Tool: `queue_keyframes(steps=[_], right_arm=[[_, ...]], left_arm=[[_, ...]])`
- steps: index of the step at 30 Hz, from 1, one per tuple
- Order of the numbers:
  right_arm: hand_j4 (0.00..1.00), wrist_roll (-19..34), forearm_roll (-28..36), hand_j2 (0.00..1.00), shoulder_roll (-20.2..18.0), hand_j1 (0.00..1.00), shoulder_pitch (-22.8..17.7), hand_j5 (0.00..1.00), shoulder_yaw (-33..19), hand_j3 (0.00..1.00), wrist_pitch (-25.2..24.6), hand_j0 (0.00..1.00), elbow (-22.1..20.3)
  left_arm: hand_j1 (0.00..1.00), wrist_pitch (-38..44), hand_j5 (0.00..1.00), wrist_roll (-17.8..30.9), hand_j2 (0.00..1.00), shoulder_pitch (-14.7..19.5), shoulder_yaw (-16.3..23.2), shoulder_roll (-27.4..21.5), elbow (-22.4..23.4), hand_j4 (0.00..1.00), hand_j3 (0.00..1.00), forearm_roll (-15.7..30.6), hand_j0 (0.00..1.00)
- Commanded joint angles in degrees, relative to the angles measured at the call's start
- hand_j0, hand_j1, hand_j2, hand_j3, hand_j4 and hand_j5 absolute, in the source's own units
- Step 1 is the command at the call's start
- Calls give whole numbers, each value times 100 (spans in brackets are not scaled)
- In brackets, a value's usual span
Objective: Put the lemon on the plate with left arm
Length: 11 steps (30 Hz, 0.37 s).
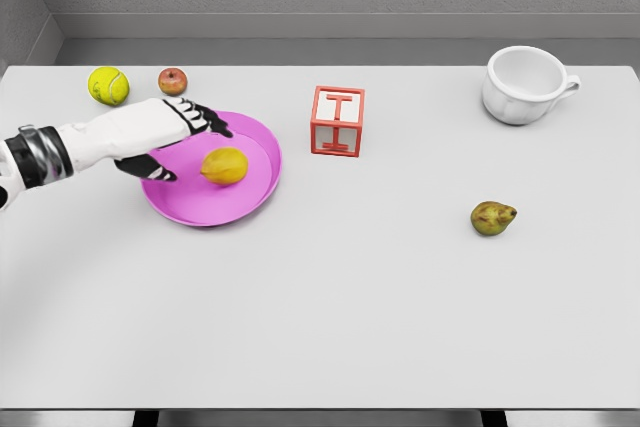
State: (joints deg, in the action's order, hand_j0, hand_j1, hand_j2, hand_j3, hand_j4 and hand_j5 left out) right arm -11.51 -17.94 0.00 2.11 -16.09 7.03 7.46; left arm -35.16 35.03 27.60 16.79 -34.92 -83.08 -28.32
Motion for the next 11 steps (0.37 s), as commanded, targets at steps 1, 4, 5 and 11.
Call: queue_keyframes(steps=[1, 4, 5, 11], right_arm=[[100, 0, 1, 100, 0, 100, 0, 100, 0, 100, 0, 100, 1], [100, 0, 1, 100, 0, 100, 0, 100, 0, 100, 0, 100, 1], [100, 0, 1, 100, 0, 100, 0, 100, 0, 100, 0, 100, 1], [100, 0, 10, 100, 0, 100, 0, 100, 0, 100, 0, 100, 1]], left_arm=[[100, 16, 100, -3, 100, -9, -88, -41, 37, 100, 100, 72, 100], [100, 16, 100, -3, 100, -70, -686, -85, 590, 100, 100, 89, 100], [100, 16, 100, -3, 100, -70, -800, -94, 793, 100, 100, 89, 100], [100, 16, 100, -3, 100, -273, -1187, -375, 986, 100, 100, 133, 100]])
